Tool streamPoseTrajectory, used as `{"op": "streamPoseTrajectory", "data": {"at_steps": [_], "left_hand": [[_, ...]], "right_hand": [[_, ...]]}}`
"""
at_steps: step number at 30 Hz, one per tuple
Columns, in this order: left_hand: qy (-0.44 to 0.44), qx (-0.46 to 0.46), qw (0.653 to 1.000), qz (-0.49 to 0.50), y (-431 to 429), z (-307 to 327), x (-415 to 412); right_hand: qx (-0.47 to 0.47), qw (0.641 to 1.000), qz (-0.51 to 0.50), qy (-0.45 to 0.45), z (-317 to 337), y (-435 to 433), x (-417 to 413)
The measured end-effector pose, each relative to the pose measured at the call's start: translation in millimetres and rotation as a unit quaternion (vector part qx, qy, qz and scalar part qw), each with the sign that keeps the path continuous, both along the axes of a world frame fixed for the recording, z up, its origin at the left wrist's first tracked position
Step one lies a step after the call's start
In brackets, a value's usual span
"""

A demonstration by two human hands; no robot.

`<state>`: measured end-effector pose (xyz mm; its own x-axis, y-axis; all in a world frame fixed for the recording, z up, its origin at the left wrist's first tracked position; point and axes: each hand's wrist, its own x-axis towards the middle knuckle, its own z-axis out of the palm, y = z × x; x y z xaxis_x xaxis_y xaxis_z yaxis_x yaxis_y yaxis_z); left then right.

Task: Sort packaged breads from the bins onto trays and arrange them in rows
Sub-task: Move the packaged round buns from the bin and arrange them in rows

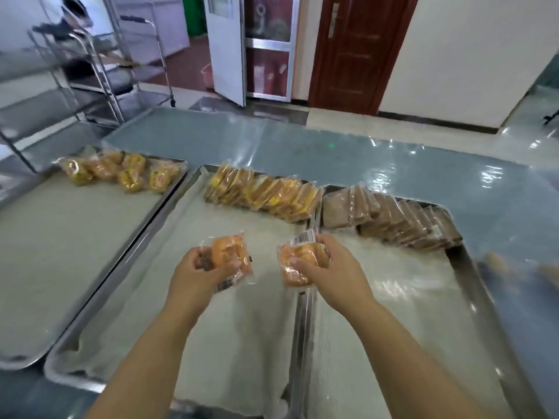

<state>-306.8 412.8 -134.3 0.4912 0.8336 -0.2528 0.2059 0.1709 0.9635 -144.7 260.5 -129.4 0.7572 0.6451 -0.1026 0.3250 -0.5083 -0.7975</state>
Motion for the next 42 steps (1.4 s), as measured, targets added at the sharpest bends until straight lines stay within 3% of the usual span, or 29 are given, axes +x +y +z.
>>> {"op": "streamPoseTrajectory", "data": {"at_steps": [5, 18, 27, 32, 36, 39, 42], "left_hand": [[0.008, -0.001, 0.999, 0.033, 52, -7, -30], [0.022, 0.052, 0.998, 0.04, 277, -16, -87], [0.065, 0.066, 0.996, 0.007, 388, -48, -80], [0.095, 0.06, 0.993, 0.035, 431, -69, -51], [0.139, 0.103, 0.985, 0.003, 448, -82, -34], [0.132, 0.142, 0.981, -0.015, 442, -93, -36], [0.19, 0.212, 0.959, -0.009, 434, -105, -46]], "right_hand": [[-0.059, 0.997, 0.049, -0.021, -7, 69, -8], [-0.072, 0.994, 0.078, -0.012, -8, 299, -81], [-0.133, 0.986, 0.095, -0.014, -16, 426, -88], [-0.139, 0.986, 0.089, 0.007, -30, 473, -75], [-0.204, 0.974, 0.064, -0.072, -42, 488, -68], [-0.179, 0.967, 0.089, -0.156, -45, 476, -70], [-0.191, 0.952, 0.133, -0.2, -54, 461, -73]]}}
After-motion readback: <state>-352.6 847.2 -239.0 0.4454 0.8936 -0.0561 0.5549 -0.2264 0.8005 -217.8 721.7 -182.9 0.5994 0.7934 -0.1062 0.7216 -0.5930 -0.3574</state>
